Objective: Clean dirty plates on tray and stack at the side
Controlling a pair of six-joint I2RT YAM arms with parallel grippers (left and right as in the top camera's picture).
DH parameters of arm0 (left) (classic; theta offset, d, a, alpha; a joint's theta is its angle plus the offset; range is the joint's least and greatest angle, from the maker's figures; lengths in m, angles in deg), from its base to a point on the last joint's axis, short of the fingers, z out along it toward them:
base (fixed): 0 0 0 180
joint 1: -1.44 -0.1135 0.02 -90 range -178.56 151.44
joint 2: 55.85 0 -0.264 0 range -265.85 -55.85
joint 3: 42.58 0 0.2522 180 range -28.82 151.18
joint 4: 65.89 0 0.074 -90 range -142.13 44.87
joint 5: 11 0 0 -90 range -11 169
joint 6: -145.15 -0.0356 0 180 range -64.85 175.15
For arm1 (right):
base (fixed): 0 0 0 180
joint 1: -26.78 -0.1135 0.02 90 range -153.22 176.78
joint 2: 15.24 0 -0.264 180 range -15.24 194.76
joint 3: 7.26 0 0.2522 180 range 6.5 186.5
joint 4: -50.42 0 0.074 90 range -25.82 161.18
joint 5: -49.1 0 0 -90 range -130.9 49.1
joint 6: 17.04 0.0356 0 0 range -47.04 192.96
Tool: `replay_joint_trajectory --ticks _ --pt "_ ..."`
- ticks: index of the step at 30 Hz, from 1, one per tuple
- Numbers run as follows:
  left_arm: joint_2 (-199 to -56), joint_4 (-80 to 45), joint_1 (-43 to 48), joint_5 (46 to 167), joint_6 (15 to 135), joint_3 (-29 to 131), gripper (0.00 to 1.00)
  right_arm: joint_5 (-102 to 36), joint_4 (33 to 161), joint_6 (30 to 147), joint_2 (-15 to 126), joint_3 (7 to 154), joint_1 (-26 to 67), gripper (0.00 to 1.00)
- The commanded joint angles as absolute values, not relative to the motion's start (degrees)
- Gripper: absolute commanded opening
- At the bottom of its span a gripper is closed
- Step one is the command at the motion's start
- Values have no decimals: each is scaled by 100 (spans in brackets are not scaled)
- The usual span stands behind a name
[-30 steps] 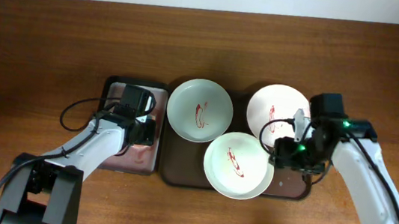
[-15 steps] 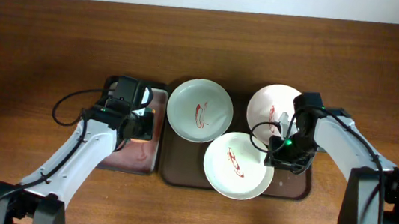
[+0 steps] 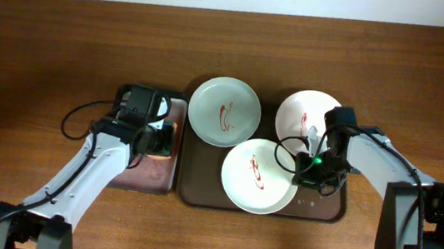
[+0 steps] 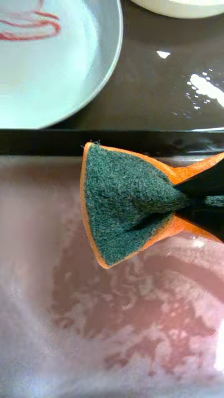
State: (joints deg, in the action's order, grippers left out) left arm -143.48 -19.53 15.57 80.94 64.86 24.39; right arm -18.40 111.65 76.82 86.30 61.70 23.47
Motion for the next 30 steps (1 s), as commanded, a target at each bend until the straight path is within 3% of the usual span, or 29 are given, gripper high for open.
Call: replay_joint_trajectory --ticks 1,11,30 --pt "-14032 -2475 1563 7936 6497 2527 0 -1713 11145 7664 8678 6128 2292 4" --pt "-12657 -3754 1563 7556 6913 2527 0 -1717 11136 7662 8678 6128 2292 4" --pt "-12585 -3420 1568 7576 6928 2522 0 -1733 11128 7662 8678 6128 2292 4"
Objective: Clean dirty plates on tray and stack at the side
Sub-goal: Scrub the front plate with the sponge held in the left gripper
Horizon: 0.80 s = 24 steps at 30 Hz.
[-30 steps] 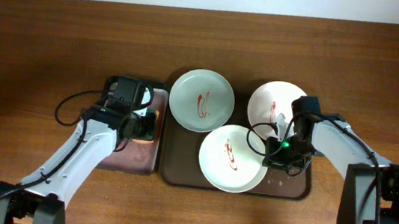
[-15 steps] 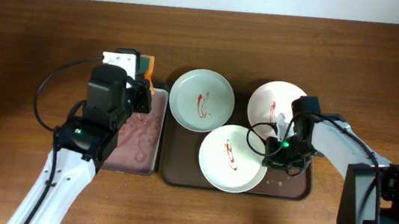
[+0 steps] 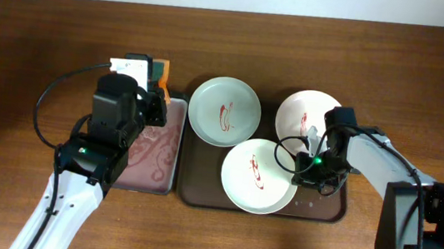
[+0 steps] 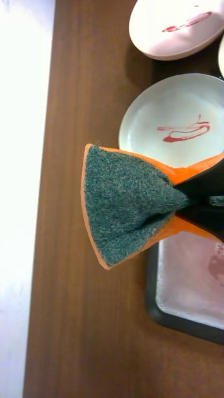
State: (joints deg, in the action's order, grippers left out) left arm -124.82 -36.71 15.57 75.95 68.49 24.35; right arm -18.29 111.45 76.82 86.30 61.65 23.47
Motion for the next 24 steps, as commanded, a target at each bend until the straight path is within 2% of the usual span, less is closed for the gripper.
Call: replay_joint_trajectory --ticks 1,9,12,16,20,24 --pt "-12742 -3247 1570 7576 6928 2522 0 -1733 11128 7662 8678 6128 2292 4" --pt "-14292 -2333 1570 7805 7249 2522 0 -1733 11154 7664 8678 6128 2292 4" --pt "-14318 -2252 1570 8365 7223 2610 0 -1733 11197 7662 8678 6128 2292 4" --pt "-14165 -2451 1694 9685 7234 2986 0 -1733 11193 7662 8678 6128 2292 4" --pt "-14482 -2819 2540 10238 7551 2983 0 -1733 11189 7662 8678 6128 2292 4" --pt "-15225 -3756 3539 10933 7994 2983 0 -1735 11189 7662 8678 6128 2294 4"
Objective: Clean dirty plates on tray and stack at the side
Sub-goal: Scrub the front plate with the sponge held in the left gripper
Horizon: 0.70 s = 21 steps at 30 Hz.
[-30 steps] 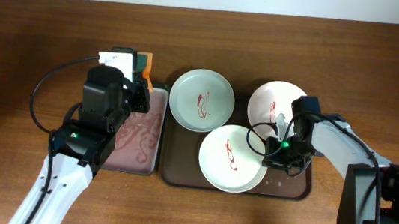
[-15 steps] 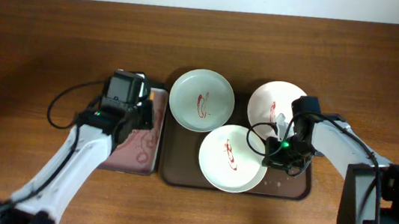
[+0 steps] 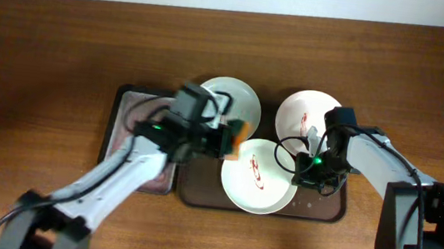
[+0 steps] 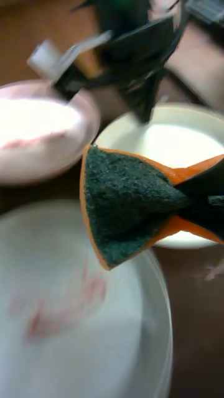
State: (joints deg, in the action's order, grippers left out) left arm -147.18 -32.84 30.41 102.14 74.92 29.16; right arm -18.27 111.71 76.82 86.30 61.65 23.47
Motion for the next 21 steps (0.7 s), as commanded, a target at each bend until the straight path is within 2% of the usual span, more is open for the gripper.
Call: replay_joint_trajectory --ticks 1,6,10,14,16,21 --pt "-15363 -3920 3653 11047 8134 2983 0 -1733 11191 7662 8678 6128 2294 4" --pt "-16051 -4510 4241 11300 9109 2983 0 -1733 11191 7662 8678 6128 2292 4" --pt "-16313 -4558 4407 11211 9142 2983 0 -1733 11193 7662 8678 6128 2294 4" --pt "-16606 -4543 4405 10922 9142 2983 0 -1733 11215 7662 8678 6128 2294 4" --pt "-16630 -4438 4370 10172 9133 2986 0 -1733 11217 7662 8678 6128 2294 4" --pt "-16418 -4384 3758 9514 8871 3012 0 -1735 11265 7660 8678 6128 2294 4"
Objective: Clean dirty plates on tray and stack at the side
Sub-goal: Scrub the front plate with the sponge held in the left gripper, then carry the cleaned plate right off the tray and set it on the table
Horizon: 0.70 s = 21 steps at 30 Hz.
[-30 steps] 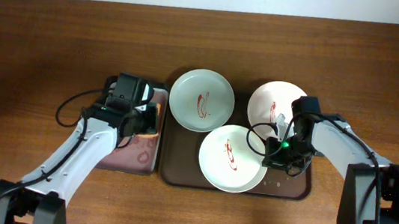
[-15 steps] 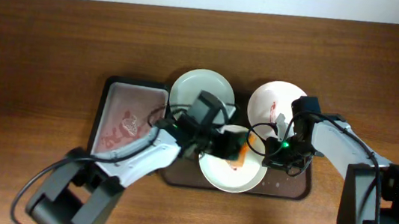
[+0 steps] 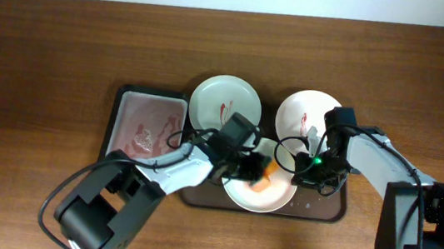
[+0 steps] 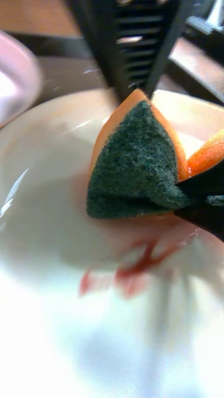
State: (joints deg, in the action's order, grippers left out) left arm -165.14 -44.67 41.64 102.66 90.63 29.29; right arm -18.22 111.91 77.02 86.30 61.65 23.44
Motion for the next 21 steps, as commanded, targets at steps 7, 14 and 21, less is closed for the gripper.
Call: replay_joint_trajectory --ticks 7,14,21 --pt "-16031 -3092 3546 9589 8397 3012 0 -1735 11392 7660 8675 6130 2294 4" --pt "-14112 -1986 3036 8911 7745 3012 0 -2305 11799 7686 7941 6620 2292 4" --pt "-14047 -1389 1598 8087 6913 2999 0 -4598 11893 8626 6673 6771 1984 4"
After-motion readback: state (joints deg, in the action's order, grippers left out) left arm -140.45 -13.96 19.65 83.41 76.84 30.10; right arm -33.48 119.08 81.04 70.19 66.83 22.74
